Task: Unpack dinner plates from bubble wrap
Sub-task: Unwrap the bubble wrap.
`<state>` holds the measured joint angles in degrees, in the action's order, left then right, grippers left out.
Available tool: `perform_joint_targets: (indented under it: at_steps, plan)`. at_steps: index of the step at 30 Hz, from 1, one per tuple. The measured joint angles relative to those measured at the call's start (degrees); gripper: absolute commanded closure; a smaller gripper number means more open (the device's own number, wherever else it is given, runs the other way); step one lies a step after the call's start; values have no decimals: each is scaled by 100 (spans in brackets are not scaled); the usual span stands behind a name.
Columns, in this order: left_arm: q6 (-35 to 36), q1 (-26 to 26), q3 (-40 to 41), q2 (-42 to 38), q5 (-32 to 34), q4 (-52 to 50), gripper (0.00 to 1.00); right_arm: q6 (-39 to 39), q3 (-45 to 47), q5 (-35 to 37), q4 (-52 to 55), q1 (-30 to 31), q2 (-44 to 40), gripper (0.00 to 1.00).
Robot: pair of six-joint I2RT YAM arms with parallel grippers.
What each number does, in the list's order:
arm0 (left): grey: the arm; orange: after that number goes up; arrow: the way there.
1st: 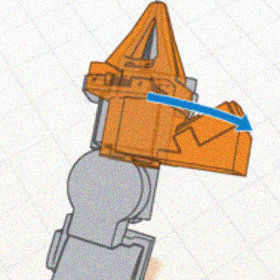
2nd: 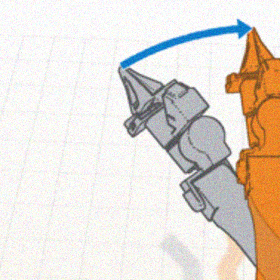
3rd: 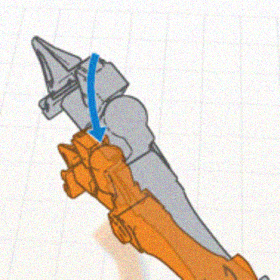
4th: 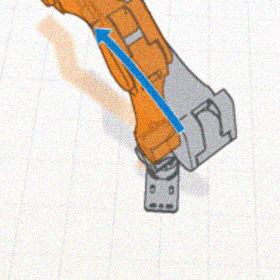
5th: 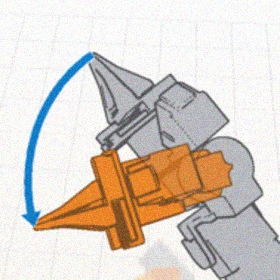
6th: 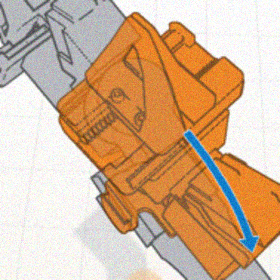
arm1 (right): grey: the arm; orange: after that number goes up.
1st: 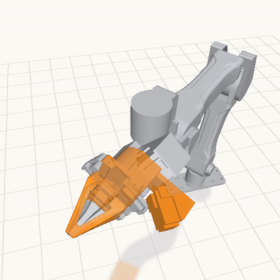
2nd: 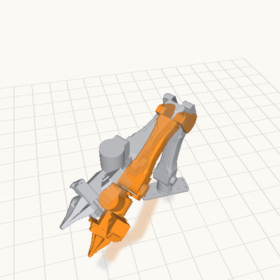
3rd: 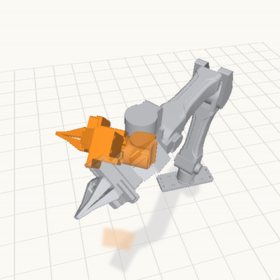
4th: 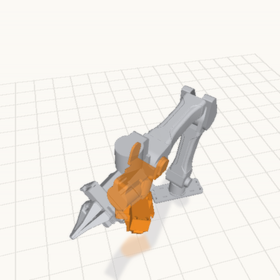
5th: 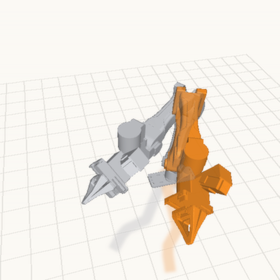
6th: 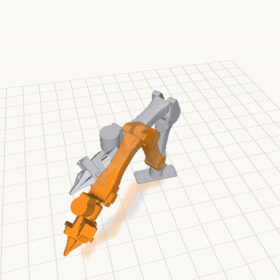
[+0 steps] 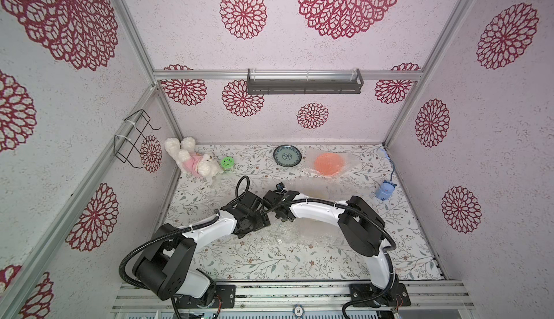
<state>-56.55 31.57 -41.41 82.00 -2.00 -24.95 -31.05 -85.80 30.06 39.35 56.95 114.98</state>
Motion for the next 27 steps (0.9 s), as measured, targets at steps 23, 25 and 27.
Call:
perform_joint_targets:
  at_steps: [23, 25, 27]
  plan:
    - [426, 1843, -2227, 1292, -479, 649, 1, 546, 4826, -4387, -2367, -4203, -3654, 39]
    - [472, 1886, -2575, 1744, -551, 643, 1, 507, 4948, -4638, -2542, -4288, -3626, 44]
    - [516, 1891, -2824, 2094, -612, 621, 0, 455, 4988, -4852, -2715, -4306, -3571, 50]
